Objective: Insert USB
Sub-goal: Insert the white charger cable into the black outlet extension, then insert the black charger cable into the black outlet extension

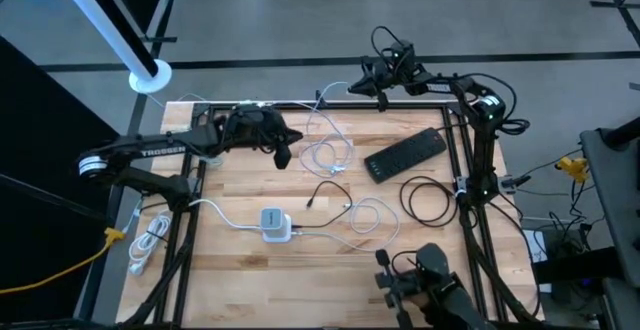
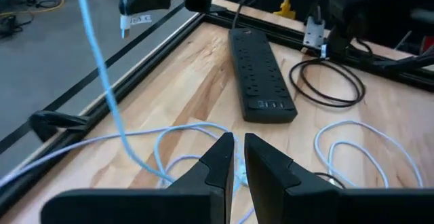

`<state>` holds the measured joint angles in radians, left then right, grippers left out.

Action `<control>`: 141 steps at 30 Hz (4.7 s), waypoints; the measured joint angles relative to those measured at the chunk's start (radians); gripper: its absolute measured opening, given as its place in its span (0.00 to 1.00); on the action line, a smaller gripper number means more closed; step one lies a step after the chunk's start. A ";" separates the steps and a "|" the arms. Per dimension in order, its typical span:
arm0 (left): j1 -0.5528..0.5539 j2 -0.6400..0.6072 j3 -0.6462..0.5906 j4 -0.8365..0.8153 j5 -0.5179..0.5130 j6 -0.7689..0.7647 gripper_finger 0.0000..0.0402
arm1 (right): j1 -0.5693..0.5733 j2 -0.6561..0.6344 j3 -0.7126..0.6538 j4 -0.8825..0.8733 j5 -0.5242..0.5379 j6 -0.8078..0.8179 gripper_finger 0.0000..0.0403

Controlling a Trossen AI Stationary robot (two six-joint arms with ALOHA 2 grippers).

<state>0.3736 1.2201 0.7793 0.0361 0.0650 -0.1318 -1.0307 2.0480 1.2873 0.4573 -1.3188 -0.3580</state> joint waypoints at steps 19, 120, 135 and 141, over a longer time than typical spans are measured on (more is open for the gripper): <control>-0.117 0.003 -0.084 0.147 -0.007 -0.061 0.06 | 0.060 -0.122 -0.109 -0.989 -0.017 -0.835 0.00; -0.326 -0.129 0.436 -0.698 -0.301 -0.144 0.06 | 0.401 -0.739 -0.372 -1.346 0.852 0.249 0.48; -0.476 -0.241 0.373 -0.826 -0.530 -0.245 0.06 | 0.522 -0.584 -0.415 -1.345 1.197 0.709 0.02; -0.476 -0.282 0.370 -0.829 -0.544 -0.237 0.06 | 0.517 -0.462 -0.418 -1.284 1.215 0.723 0.01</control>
<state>-0.1020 0.9383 1.1492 -0.7933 -0.4794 -0.3692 -0.5136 1.5864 0.8697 -0.8266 -0.1034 0.3645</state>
